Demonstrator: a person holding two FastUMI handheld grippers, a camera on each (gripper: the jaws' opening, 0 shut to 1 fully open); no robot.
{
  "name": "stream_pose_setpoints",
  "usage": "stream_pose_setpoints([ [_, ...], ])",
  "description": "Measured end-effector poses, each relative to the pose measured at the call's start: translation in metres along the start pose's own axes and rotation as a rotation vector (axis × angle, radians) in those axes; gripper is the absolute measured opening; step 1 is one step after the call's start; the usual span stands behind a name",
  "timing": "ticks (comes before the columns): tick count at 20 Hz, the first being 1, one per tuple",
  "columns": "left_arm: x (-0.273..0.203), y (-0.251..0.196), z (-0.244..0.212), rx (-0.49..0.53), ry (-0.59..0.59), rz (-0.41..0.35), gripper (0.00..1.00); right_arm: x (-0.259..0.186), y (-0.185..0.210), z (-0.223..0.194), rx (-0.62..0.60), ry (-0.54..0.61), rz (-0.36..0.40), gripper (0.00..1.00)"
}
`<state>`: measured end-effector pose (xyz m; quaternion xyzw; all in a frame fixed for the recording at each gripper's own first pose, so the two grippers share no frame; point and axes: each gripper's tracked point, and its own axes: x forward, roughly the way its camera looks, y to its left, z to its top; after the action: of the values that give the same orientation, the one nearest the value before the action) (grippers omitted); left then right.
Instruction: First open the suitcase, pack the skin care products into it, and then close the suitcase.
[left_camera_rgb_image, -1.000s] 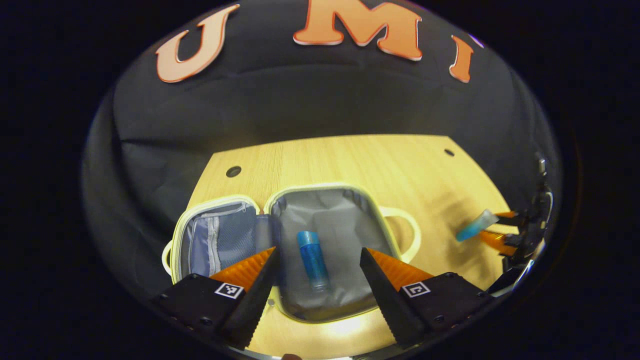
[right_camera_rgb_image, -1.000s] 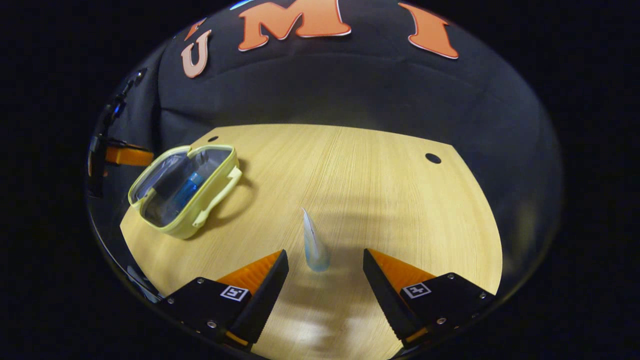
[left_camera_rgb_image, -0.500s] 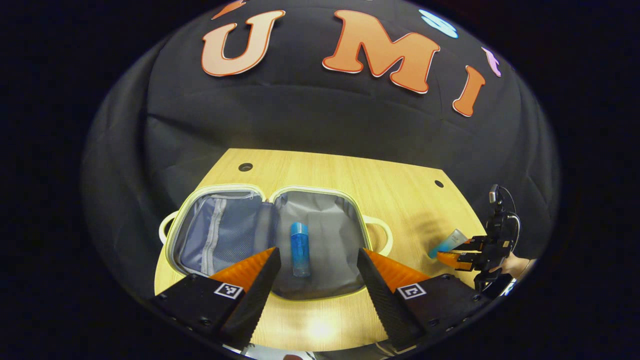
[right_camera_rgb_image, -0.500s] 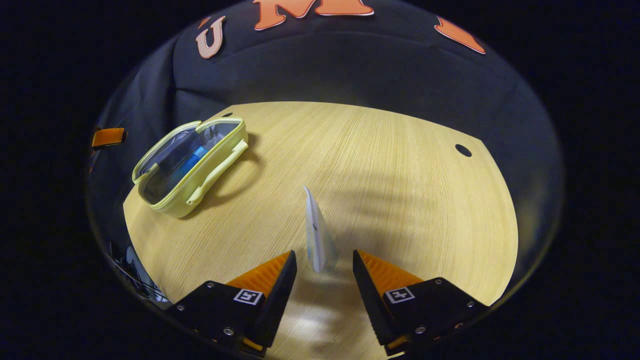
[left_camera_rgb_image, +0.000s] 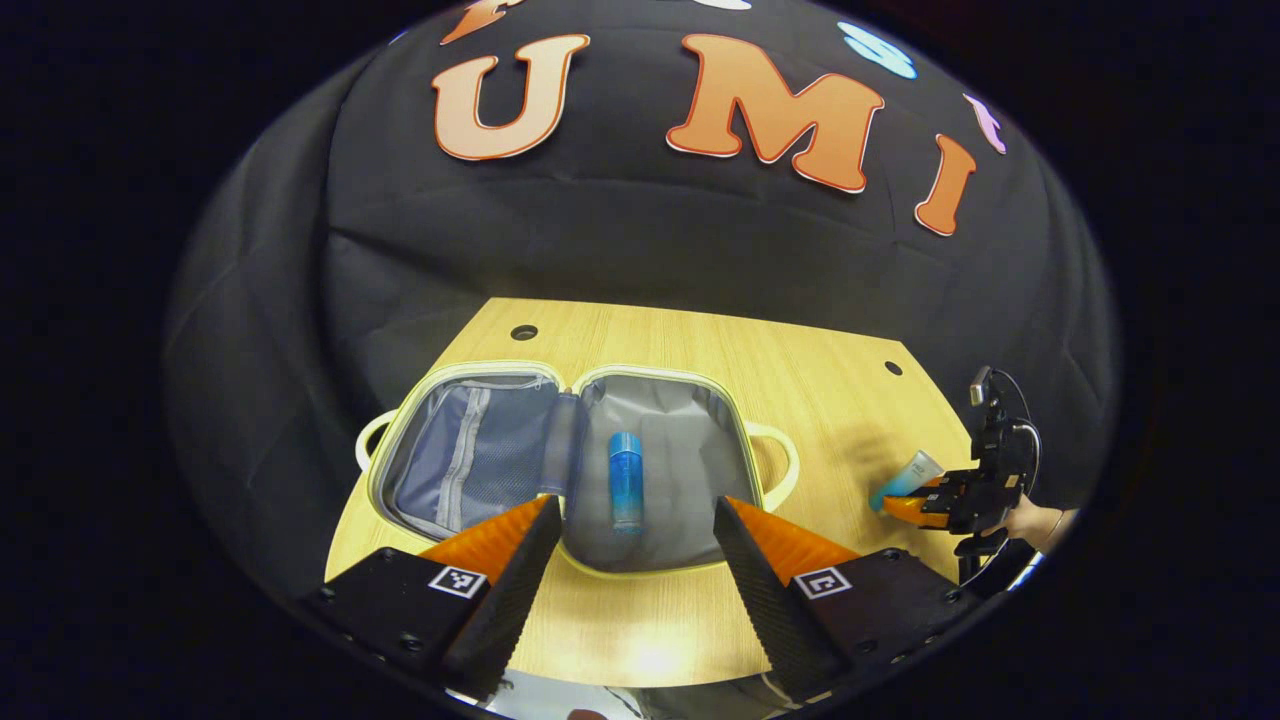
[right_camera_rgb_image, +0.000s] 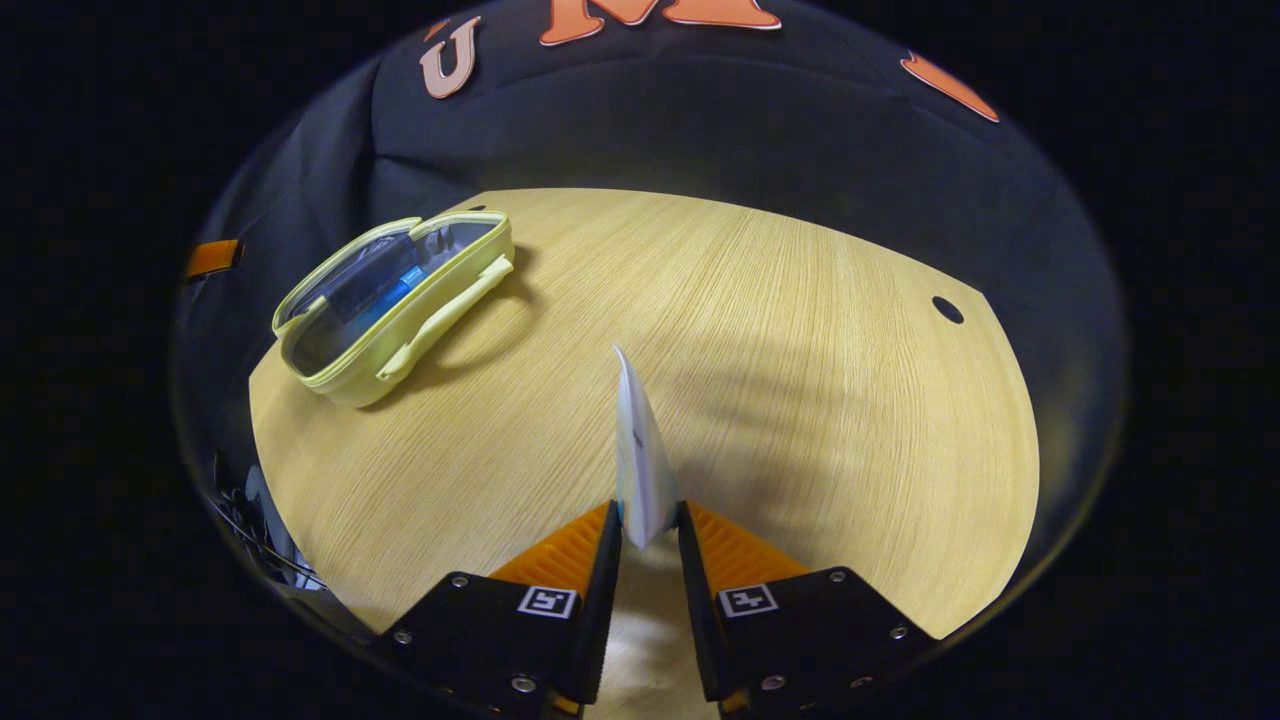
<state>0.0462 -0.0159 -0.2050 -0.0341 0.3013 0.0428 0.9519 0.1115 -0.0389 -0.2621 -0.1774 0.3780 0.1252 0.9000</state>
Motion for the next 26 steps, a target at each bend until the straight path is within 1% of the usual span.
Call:
stream_pose_setpoints([
  [4,-0.005,0.007,0.012,0.017,-0.032,-0.020,0.96,-0.032,0.014,0.019,0.040,-0.014,0.016,0.37],
  [7,0.004,0.020,0.033,0.061,-0.069,-0.093,0.96,-0.057,0.037,0.046,0.067,-0.013,0.012,0.37],
  [8,0.009,0.028,0.042,0.075,-0.080,-0.122,0.96,-0.065,0.050,0.057,0.089,-0.007,0.014,0.37],
  [10,0.020,0.047,0.058,0.113,-0.101,-0.184,0.96,-0.076,0.083,0.075,0.169,0.025,0.029,0.37],
  [12,0.029,0.072,0.074,0.169,-0.127,-0.231,0.96,-0.081,0.130,0.089,0.240,0.063,0.074,0.36],
  [14,0.032,0.094,0.085,0.223,-0.155,-0.280,0.95,-0.078,0.170,0.100,0.271,0.112,0.102,0.36],
  [15,0.035,0.106,0.086,0.246,-0.158,-0.298,0.95,-0.075,0.183,0.107,0.274,0.129,0.104,0.31],
  [16,0.038,0.118,0.085,0.259,-0.152,-0.308,0.95,-0.072,0.196,0.111,0.277,0.152,0.108,0.36],
  [19,0.049,0.153,0.084,0.247,-0.137,-0.327,0.95,-0.056,0.229,0.123,0.315,0.245,0.130,0.36],
  [21,0.054,0.173,0.079,0.232,-0.130,-0.331,0.95,-0.043,0.240,0.127,0.309,0.300,0.125,0.36],
  [22,0.056,0.183,0.076,0.230,-0.123,-0.326,0.95,-0.035,0.243,0.129,0.296,0.321,0.116,0.36],
  [24,0.061,0.202,0.070,0.224,-0.112,-0.315,0.95,-0.018,0.252,0.136,0.307,0.369,0.121,0.36],
  [26,0.066,0.220,0.065,0.212,-0.098,-0.304,0.95,0.005,0.257,0.137,0.311,0.416,0.108,0.36],
])
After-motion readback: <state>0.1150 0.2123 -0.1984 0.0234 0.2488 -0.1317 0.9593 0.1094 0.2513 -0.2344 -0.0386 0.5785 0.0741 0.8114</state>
